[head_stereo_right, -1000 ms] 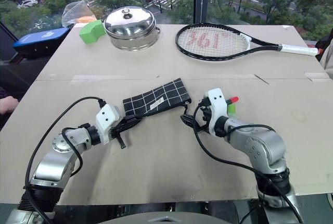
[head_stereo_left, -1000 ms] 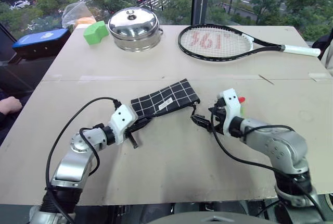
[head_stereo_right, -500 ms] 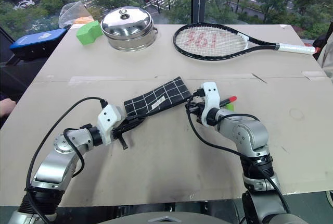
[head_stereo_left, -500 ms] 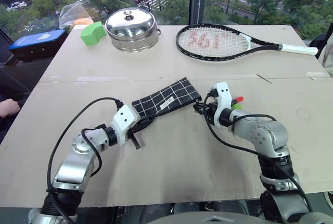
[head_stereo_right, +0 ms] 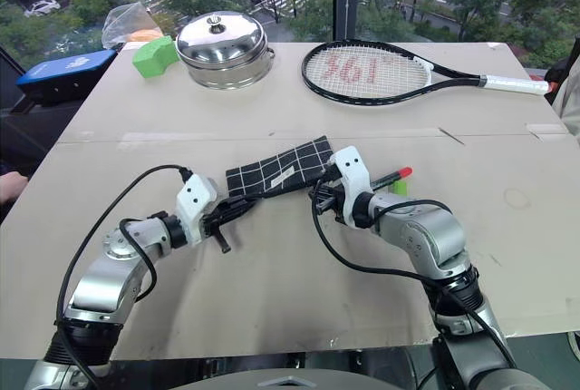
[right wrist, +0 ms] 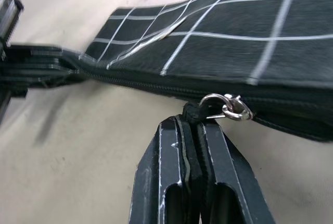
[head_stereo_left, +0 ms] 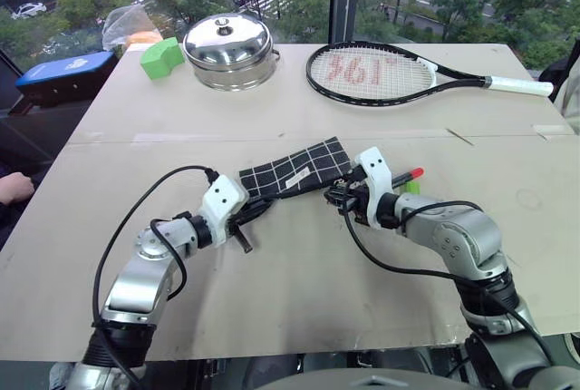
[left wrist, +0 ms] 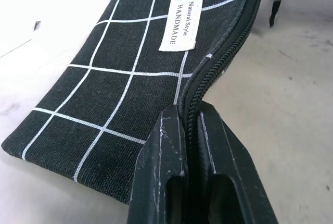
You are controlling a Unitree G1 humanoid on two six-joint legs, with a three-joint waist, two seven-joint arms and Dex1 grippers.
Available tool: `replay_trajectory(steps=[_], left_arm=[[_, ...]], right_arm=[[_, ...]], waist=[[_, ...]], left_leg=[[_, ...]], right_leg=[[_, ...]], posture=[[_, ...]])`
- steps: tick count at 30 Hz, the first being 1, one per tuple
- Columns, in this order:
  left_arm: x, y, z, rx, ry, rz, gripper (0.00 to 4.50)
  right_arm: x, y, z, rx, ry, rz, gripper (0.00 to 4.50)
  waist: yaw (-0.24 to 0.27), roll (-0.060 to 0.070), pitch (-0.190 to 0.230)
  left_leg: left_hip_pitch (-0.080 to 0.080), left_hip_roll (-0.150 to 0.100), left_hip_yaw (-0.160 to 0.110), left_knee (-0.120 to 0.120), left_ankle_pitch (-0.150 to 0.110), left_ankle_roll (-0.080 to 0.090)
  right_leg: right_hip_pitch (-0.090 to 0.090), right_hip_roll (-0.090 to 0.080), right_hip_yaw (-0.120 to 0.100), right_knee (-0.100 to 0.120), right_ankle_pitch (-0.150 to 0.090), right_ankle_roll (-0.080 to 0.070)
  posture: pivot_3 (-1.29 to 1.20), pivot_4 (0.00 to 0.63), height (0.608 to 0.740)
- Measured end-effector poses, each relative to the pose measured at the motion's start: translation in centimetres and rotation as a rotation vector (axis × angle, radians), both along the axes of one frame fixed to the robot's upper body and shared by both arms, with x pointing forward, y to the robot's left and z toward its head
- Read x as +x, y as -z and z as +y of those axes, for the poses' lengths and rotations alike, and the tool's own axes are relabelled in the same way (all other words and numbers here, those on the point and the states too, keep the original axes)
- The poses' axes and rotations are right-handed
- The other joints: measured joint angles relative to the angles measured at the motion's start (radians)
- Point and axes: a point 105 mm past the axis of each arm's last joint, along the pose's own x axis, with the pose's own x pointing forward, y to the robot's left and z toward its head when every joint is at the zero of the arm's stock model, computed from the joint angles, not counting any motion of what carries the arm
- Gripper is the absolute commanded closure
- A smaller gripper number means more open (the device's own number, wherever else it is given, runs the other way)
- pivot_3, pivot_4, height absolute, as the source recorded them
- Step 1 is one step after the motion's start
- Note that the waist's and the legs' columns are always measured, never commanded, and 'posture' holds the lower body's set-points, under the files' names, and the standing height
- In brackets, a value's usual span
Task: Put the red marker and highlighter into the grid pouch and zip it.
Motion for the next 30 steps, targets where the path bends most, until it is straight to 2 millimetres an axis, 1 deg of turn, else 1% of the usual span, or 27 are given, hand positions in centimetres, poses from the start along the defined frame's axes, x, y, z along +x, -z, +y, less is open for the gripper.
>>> replay_trajectory(steps=[4,7,9,11,14,17,18,25,28,30], left_arm=[[0.2,-0.3,-0.5,-0.022,-0.007,0.003,4.50],[0.6,-0.6,-0.9,-0.041,-0.020,0.005,4.50],[0.8,-0.6,-1.7,-0.057,-0.015,0.008,4.50],[0.8,-0.6,-2.3,-0.066,-0.007,0.009,4.50],[1.3,-0.9,-3.2,-0.069,-0.005,0.003,4.50],[1.6,-1.2,-3.8,-0.064,0.004,-0.009,4.50],[1.6,-1.2,-3.9,-0.059,0.005,-0.013,4.50],[1.9,-0.8,-4.0,-0.033,-0.028,-0.013,4.50],[2.0,-0.8,-4.2,-0.050,-0.041,-0.008,4.50],[1.8,-1.5,-5.4,-0.080,-0.015,-0.025,4.50]], right_arm=[[-0.1,0.0,0.3,-0.021,-0.021,-0.015,4.47],[-0.2,0.4,0.9,-0.040,-0.054,-0.007,4.47],[0.0,0.8,1.8,-0.059,-0.095,-0.006,4.47],[0.1,0.7,2.5,-0.063,-0.124,-0.013,4.47],[0.1,0.5,4.4,-0.080,-0.213,-0.038,4.47],[0.2,0.3,5.7,-0.085,-0.255,-0.053,4.47],[0.3,0.4,6.1,-0.093,-0.269,-0.053,4.47],[0.8,1.2,7.0,-0.118,-0.304,-0.067,4.47],[1.1,1.1,6.7,-0.123,-0.301,-0.094,3.83],[0.7,1.4,5.5,-0.126,-0.304,-0.107,3.00]], waist=[[0.001,0.000,0.000],[0.001,0.000,0.000],[-0.002,0.000,0.000],[-0.002,0.000,0.000],[-0.004,0.000,0.000],[-0.005,0.000,0.000],[-0.006,0.000,0.000],[-0.015,0.000,0.000],[-0.016,0.000,0.000],[-0.013,-0.001,0.000]], left_leg=[[0.000,0.000,0.000,0.000,0.000,0.000],[0.000,0.000,0.000,0.000,0.000,0.000],[0.000,0.000,0.000,0.000,0.000,0.000],[0.000,0.000,0.000,0.000,0.000,0.000],[0.000,0.000,0.000,0.000,0.000,0.000],[0.000,0.000,0.000,0.000,0.000,-0.001],[0.000,0.000,0.000,0.000,0.001,-0.001],[0.000,0.000,0.000,0.000,0.002,-0.004],[0.000,0.000,0.000,0.000,0.002,-0.004],[-0.001,0.000,0.000,0.000,0.002,-0.004]], right_leg=[[0.000,0.000,0.000,0.000,0.000,0.000],[0.000,0.000,0.000,0.000,0.000,0.000],[0.000,0.000,0.000,0.000,0.000,0.000],[0.000,0.001,0.000,0.000,0.000,0.000],[0.000,0.001,0.000,0.000,0.000,0.000],[0.000,0.001,0.000,0.000,0.000,0.000],[0.000,0.001,0.000,0.000,0.000,0.000],[0.000,0.000,0.000,0.000,0.000,0.000],[0.000,0.000,0.000,0.000,0.000,0.000],[0.000,-0.001,0.000,0.000,0.000,0.000]], posture=[[0.00,0.150,0.740],[0.00,0.150,0.740],[0.00,0.150,0.740],[0.00,0.150,0.740],[0.00,0.150,0.740],[0.00,0.150,0.740],[0.00,0.150,0.740],[0.00,0.150,0.740],[0.00,0.150,0.740],[0.00,0.150,0.740]])
